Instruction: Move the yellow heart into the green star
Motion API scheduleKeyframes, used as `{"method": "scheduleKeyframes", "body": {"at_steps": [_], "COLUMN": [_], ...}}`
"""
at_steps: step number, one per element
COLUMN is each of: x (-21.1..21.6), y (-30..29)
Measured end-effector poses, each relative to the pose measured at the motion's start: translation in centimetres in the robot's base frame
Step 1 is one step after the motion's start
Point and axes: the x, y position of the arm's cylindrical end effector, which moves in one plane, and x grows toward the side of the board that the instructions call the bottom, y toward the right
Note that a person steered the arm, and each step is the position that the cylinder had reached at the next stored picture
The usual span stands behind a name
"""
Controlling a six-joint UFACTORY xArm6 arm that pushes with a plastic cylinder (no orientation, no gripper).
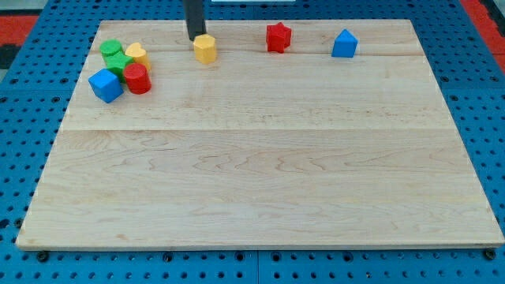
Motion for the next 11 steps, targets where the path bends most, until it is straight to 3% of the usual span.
{"method": "scheduleKeyframes", "body": {"at_steps": [2,3,4,6,7,10,11], "x": [-0.7,3.0,5.2,3.2,2.8,4.2,8.4], "y": [-5.3,-8.1,-6.8,-6.2,-9.1,-10.0,-9.7]}}
